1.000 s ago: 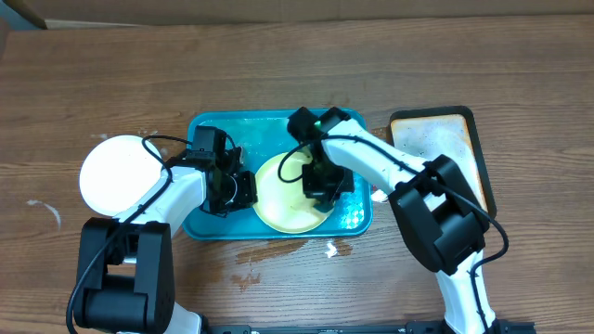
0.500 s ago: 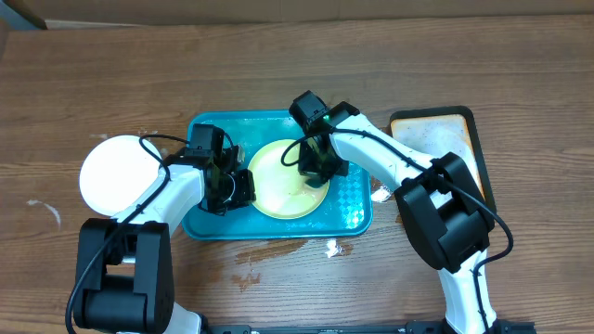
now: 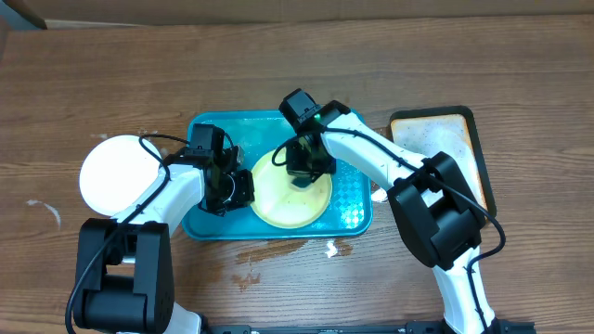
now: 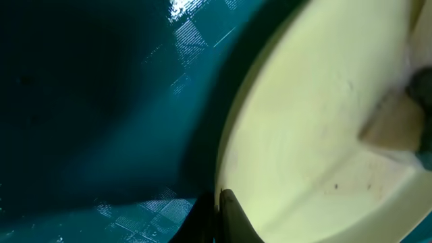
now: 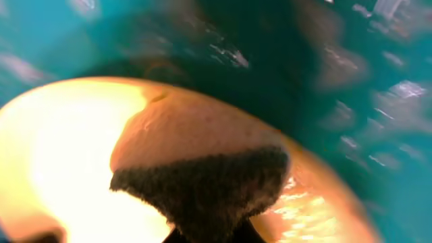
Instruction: Clean dirty plates on tray and stack at the side
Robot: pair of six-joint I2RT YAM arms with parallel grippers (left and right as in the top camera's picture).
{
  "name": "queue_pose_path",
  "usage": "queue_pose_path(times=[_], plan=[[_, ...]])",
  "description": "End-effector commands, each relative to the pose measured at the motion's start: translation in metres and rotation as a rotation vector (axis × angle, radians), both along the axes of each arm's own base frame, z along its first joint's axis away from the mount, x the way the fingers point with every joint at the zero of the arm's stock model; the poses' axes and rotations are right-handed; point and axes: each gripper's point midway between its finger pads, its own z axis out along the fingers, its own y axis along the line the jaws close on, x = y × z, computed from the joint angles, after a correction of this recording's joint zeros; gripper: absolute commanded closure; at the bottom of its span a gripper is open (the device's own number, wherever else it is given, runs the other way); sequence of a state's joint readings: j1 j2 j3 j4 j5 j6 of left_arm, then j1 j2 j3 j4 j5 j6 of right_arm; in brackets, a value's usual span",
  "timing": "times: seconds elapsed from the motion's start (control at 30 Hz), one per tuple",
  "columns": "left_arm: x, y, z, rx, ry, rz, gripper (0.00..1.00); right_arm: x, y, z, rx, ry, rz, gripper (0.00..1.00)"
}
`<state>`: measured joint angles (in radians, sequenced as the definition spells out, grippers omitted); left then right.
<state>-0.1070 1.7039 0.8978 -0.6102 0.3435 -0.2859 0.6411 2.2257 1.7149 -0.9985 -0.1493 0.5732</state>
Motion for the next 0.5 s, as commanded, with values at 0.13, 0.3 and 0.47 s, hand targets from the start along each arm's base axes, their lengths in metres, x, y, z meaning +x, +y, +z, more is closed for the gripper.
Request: queue_pose_path(times=[0.13,0.3,0.47], plan=[[0.014,0.008,0.0,0.068,-0.051,-0.015,0.96,0.038,-0.025,0.058,-0.065,-0.128,0.048,0.96],[0.025,0.007,0.002,0.066,-0.103,-0.028,0.96,0.046,-0.031,0.096,-0.033,-0.185,0.033,0.96],[0.035,0.004,0.006,0.049,-0.146,-0.029,0.96,0.052,-0.039,0.132,-0.004,-0.248,0.021,0.96]])
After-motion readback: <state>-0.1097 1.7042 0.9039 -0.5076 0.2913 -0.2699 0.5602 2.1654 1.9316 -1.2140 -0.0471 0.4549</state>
